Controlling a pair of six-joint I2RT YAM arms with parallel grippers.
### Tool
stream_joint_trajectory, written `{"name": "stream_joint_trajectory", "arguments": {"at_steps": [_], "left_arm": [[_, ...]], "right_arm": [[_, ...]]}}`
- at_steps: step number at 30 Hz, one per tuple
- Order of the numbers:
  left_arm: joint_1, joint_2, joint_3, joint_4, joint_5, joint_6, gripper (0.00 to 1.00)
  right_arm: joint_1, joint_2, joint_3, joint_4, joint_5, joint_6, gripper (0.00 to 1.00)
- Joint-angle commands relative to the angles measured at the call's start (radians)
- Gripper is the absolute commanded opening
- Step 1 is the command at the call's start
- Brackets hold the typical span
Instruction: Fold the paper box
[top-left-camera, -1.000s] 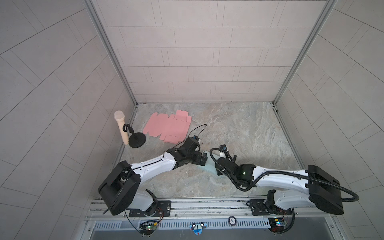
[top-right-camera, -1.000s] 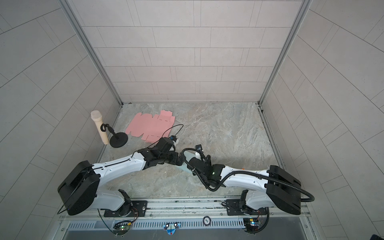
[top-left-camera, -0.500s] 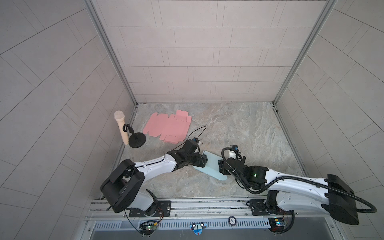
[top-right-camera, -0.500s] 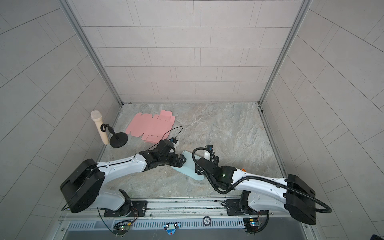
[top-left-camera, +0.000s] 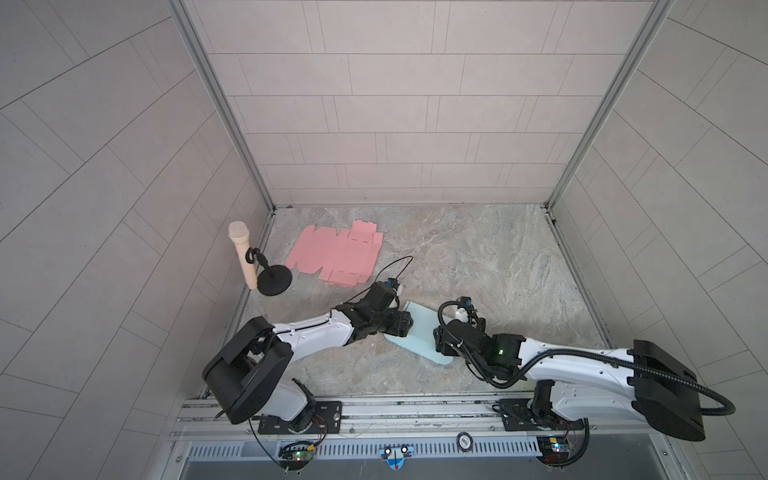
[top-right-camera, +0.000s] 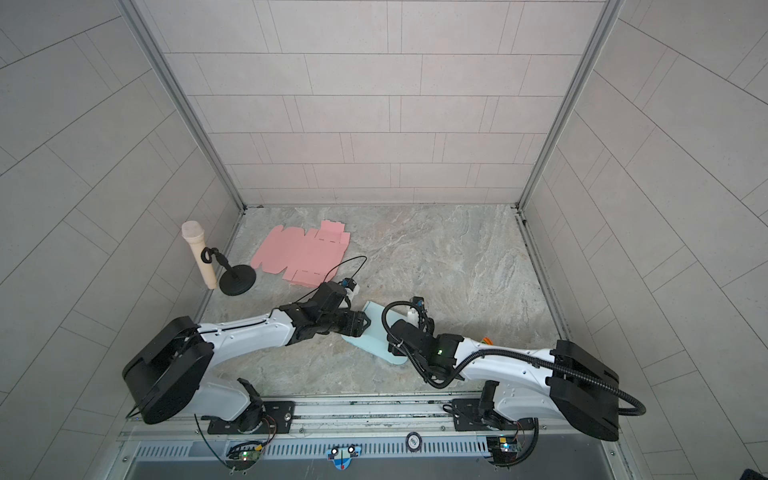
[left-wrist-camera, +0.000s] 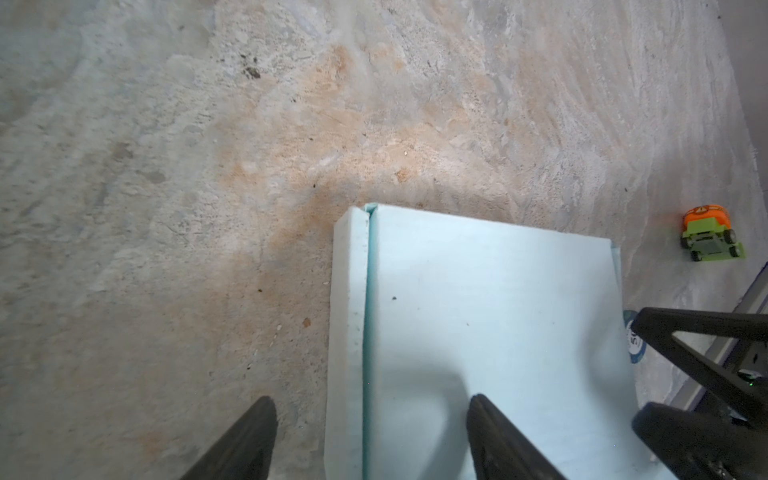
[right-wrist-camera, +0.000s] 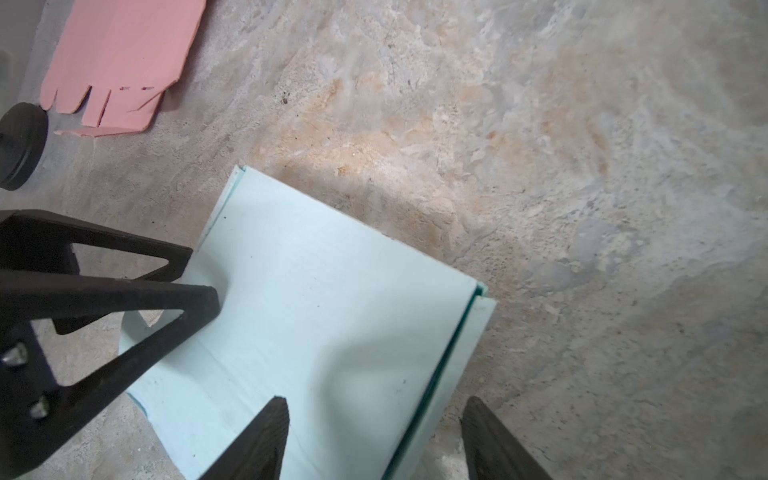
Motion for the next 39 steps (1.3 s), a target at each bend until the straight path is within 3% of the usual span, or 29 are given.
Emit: {"name": "stream_joint_trajectory", "arguments": {"at_steps": [1, 5, 10, 25, 39], "left_arm": [[-0.003, 0.001, -0.028, -0.029, -0.010, 0.008, 0.73], [-0.004, 0.000, -0.032, -0.027, -0.010, 0.007, 0.70], [-0.005, -0.009, -0.041, -0.026, -0.013, 0.006, 0.67], [-0.005, -0.057, -0.091, 0.035, 0.031, -0.044, 0.56], [-0.005, -0.083, -0.111, 0.039, 0.036, -0.058, 0.55]], "right_arm": [[-0.002, 0.019, -0.012, 0.001, 0.015, 0.033, 0.68], [-0.006, 0.047, -0.013, 0.002, 0.010, 0.022, 0.59], [-0.017, 0.051, -0.022, 0.027, 0.001, 0.009, 0.54], [-0.139, 0.042, -0.040, 0.120, -0.141, -0.044, 0.52], [-0.191, 0.245, 0.149, 0.109, -0.206, -0.146, 0.50]]}}
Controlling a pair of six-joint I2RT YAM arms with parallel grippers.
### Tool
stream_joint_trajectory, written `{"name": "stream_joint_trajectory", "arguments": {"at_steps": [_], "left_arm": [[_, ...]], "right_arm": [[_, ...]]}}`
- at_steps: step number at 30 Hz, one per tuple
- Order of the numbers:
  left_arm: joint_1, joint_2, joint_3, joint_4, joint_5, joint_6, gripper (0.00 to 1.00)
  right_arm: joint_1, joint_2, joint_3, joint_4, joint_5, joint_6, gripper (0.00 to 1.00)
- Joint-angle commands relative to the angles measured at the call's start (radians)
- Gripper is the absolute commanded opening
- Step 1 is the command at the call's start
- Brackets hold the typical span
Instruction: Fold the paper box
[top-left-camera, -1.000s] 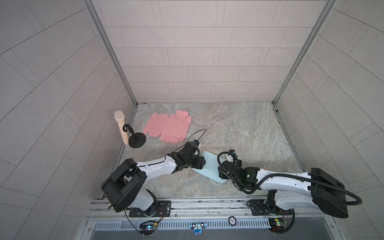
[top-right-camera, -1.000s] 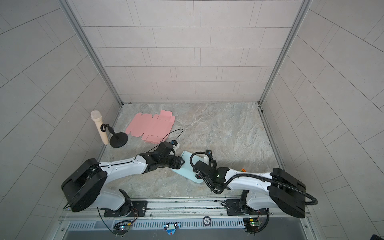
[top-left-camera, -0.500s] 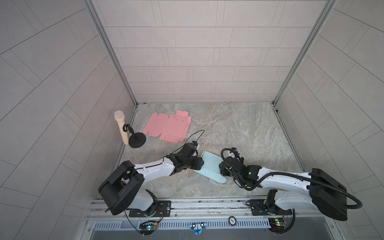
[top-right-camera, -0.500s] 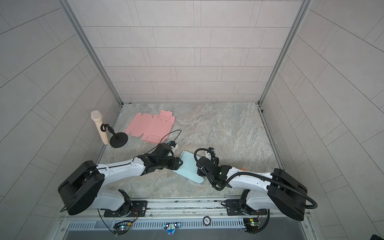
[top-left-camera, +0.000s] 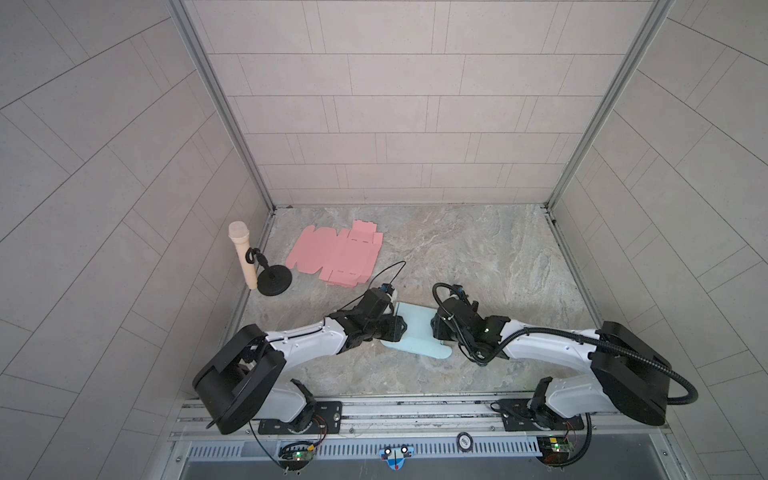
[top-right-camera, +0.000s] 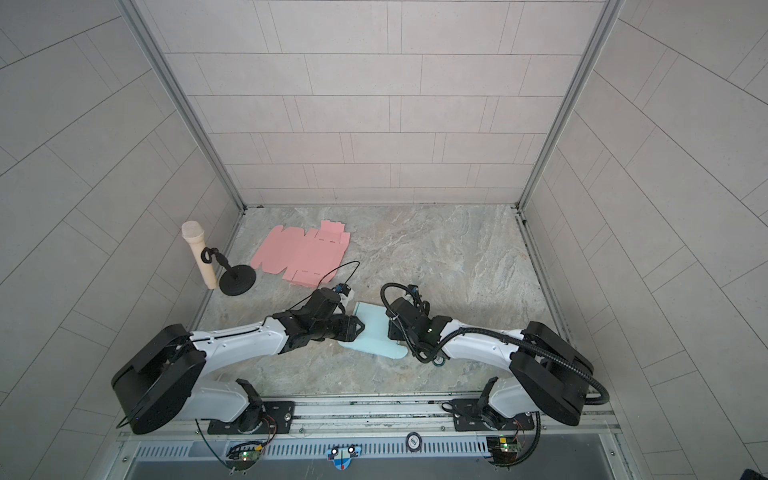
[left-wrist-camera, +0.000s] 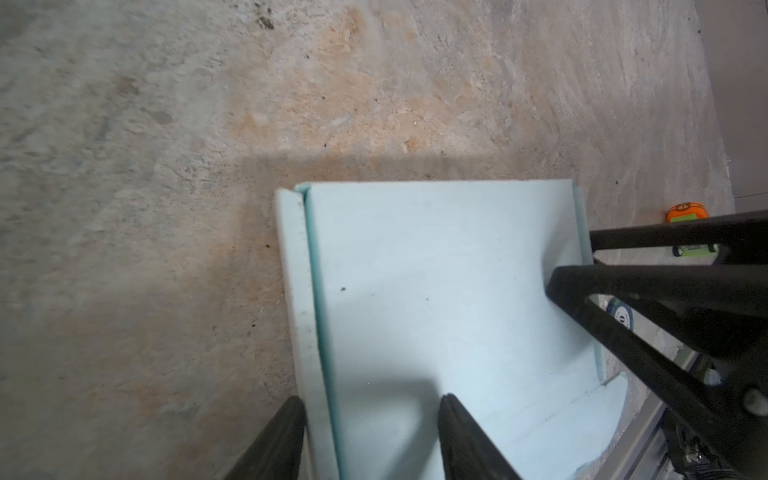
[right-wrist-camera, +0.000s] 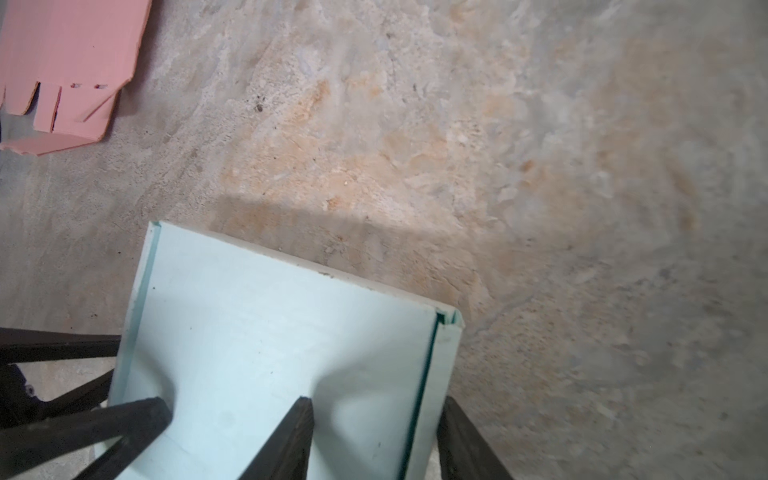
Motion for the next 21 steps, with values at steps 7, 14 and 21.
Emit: {"name": "stream_joint_trajectory", "arguments": {"at_steps": [7, 14, 21], "left_arm": [[-0.004, -0.031, -0.024, -0.010, -0.001, -0.009, 0.54], [0.018, -0.012, -0.008, -0.022, -0.005, 0.002, 0.53], [0.037, -0.003, 0.003, -0.030, -0.003, 0.010, 0.54]], "right_arm": [[-0.021, 0.113, 0.120, -0.004, -0.042, -0.063, 0.50], [-0.038, 0.146, 0.162, -0.041, -0.041, -0.094, 0.50], [-0.047, 0.108, 0.161, -0.102, -0.003, -0.103, 0.63]]}}
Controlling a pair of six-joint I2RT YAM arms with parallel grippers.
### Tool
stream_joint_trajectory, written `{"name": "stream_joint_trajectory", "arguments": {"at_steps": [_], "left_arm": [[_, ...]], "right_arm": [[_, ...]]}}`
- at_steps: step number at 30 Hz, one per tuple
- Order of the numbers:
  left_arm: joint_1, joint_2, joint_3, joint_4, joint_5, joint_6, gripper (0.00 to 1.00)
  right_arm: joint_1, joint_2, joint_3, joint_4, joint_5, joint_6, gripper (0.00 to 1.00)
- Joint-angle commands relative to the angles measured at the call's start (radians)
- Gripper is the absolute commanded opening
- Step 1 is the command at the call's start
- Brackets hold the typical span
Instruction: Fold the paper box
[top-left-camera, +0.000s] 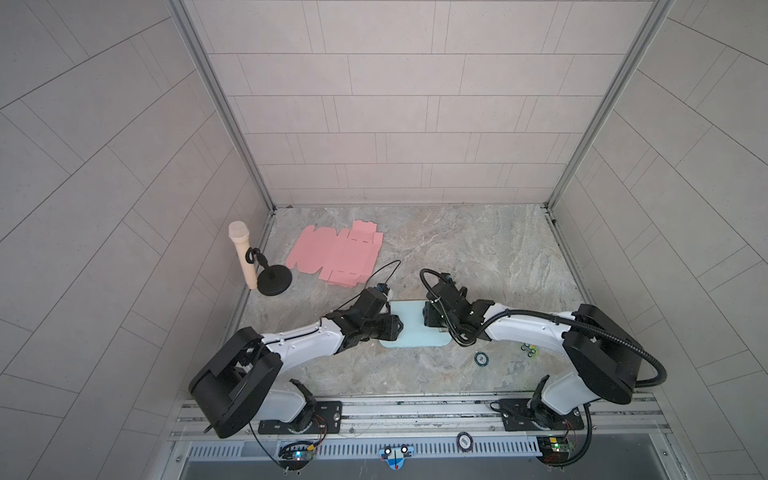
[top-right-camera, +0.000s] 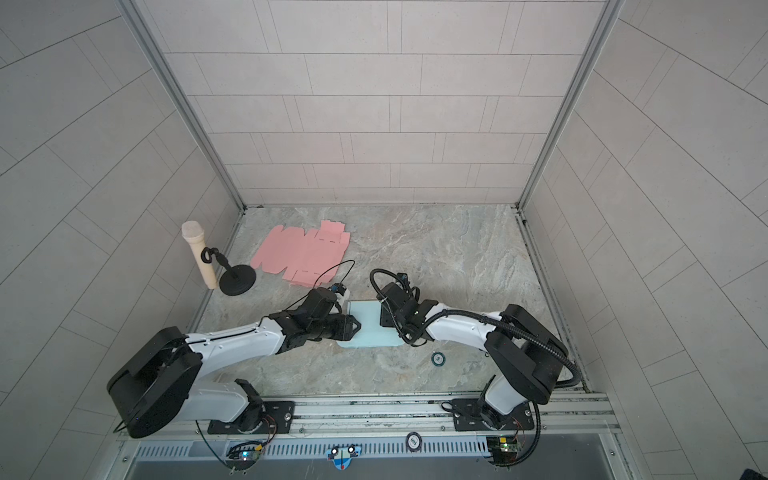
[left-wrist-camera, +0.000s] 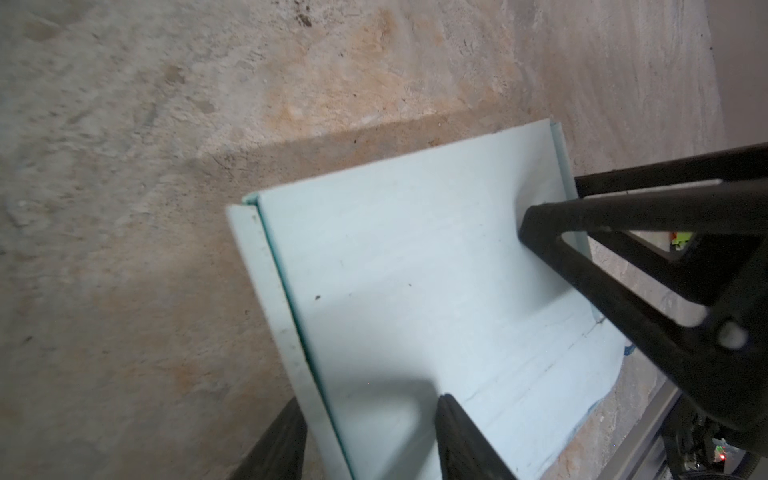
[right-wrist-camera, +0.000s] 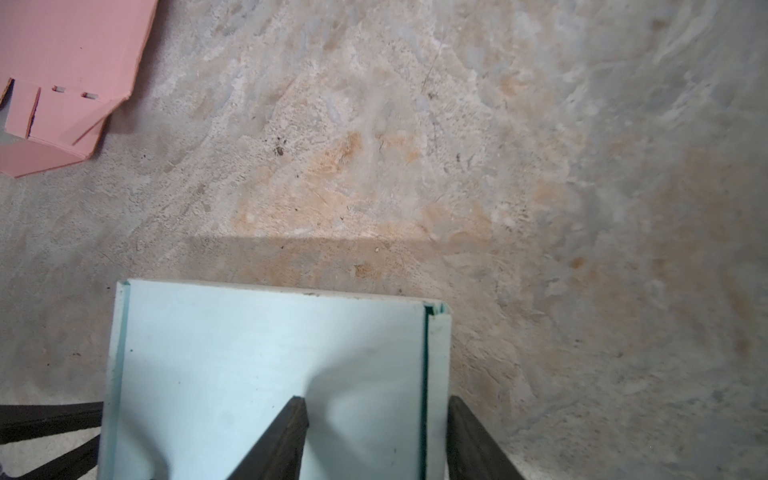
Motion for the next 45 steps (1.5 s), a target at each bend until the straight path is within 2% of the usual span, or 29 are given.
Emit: {"name": "stream_joint_trajectory", "arguments": {"at_steps": [1, 3, 5, 6, 9, 14, 19, 26, 45], "left_arm": [[0.011, 0.013, 0.016, -0.019, -0.002, 0.020, 0.54], [0.016, 0.004, 0.020, -0.032, -0.002, 0.024, 0.58], [0.022, -0.017, 0.021, -0.050, -0.006, 0.027, 0.73], [0.026, -0.032, 0.019, -0.055, -0.004, 0.021, 0.77], [0.026, -0.100, 0.012, -0.101, -0.026, 0.015, 0.79], [-0.001, -0.251, -0.030, -0.203, -0.078, -0.008, 0.78], [-0.078, -0.349, -0.051, -0.265, -0.111, -0.048, 0.73], [-0.137, -0.331, -0.072, -0.217, -0.120, -0.095, 0.64], [-0.167, -0.262, -0.110, -0.134, -0.120, -0.124, 0.65]], "right_arm": [[0.002, -0.040, 0.009, -0.065, 0.024, -0.005, 0.65], [0.003, -0.064, 0.006, -0.092, 0.039, -0.009, 0.70], [0.007, -0.090, 0.005, -0.124, 0.058, -0.011, 0.74], [0.015, -0.107, 0.009, -0.145, 0.073, -0.016, 0.76], [0.049, -0.152, 0.019, -0.220, 0.123, -0.027, 0.77], [0.139, -0.204, 0.032, -0.312, 0.183, -0.019, 0.78], [0.207, -0.227, 0.026, -0.344, 0.202, 0.022, 0.78], [0.237, -0.211, -0.016, -0.297, 0.181, 0.061, 0.77], [0.270, -0.177, -0.080, -0.195, 0.144, 0.111, 0.77]]}}
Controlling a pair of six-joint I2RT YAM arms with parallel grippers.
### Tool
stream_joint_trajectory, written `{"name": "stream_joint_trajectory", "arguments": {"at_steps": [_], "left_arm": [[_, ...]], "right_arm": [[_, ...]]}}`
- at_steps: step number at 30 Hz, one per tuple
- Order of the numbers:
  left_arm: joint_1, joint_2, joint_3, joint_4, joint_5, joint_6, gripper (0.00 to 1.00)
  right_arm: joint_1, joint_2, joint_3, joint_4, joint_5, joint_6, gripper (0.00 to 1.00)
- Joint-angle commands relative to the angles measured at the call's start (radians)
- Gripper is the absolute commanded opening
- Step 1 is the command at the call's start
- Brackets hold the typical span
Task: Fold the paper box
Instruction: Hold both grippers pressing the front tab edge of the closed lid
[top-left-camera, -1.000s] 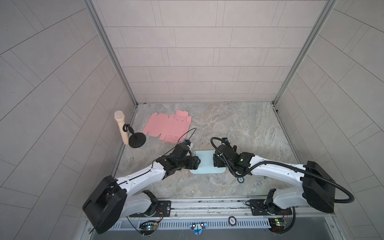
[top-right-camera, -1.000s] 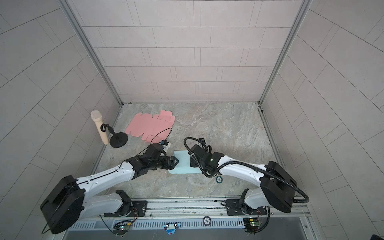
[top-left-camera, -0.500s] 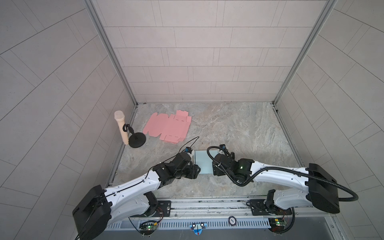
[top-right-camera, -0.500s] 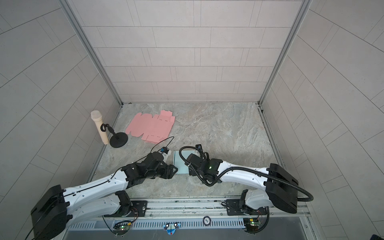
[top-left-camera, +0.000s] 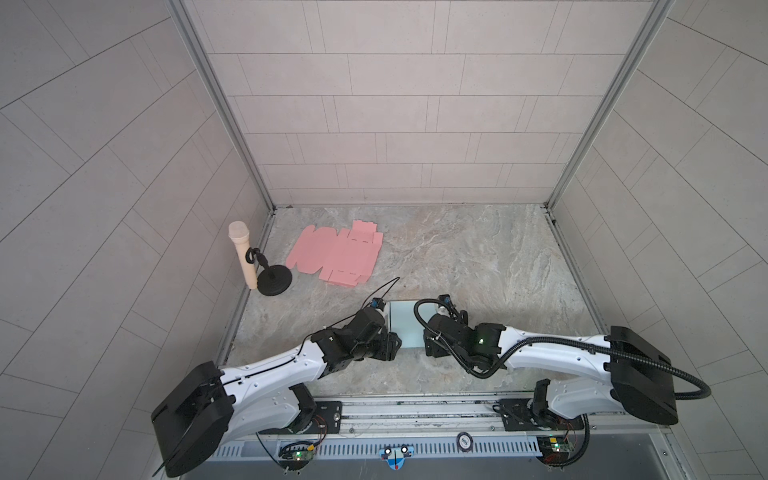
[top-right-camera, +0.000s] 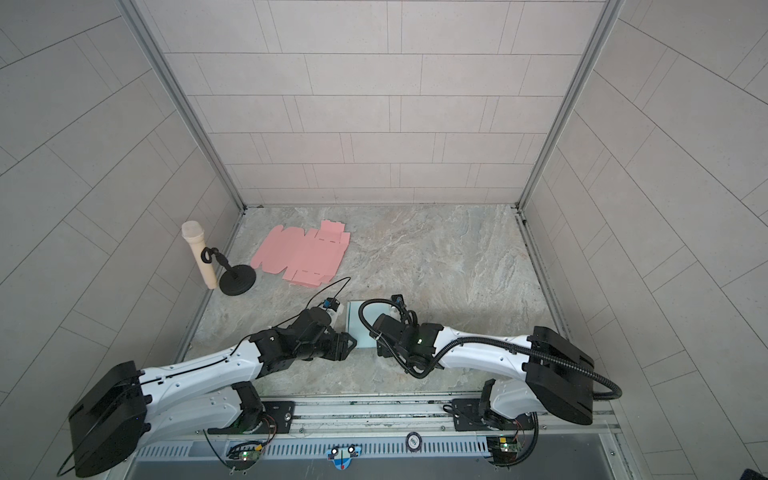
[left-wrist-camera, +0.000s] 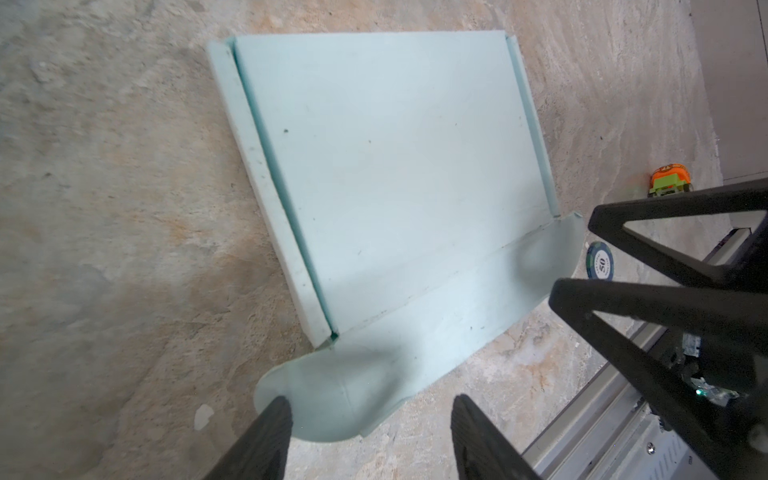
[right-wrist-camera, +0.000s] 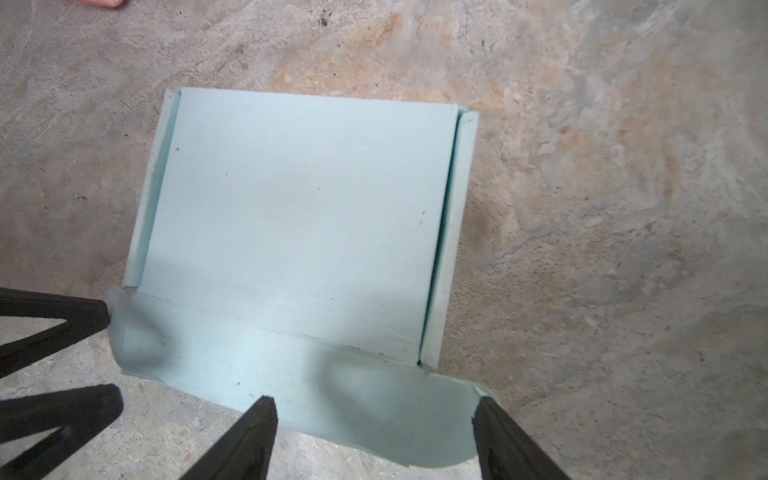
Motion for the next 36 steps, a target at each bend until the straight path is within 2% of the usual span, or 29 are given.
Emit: {"name": "stream_joint_trajectory", "arguments": {"at_steps": [1, 16, 36], "left_arm": [[-0.006, 0.013, -0.013, 0.025, -0.009, -0.006, 0.65], [-0.006, 0.064, -0.023, 0.087, 0.006, -0.013, 0.67], [-0.049, 0.066, -0.030, 0.123, -0.002, -0.046, 0.67]], "right_arm": [[0.009, 0.021, -0.012, 0.027, 0.001, 0.033, 0.77], [0.015, 0.078, -0.014, 0.079, -0.020, 0.044, 0.81], [0.026, 0.073, -0.024, 0.149, -0.063, 0.066, 0.82]]}}
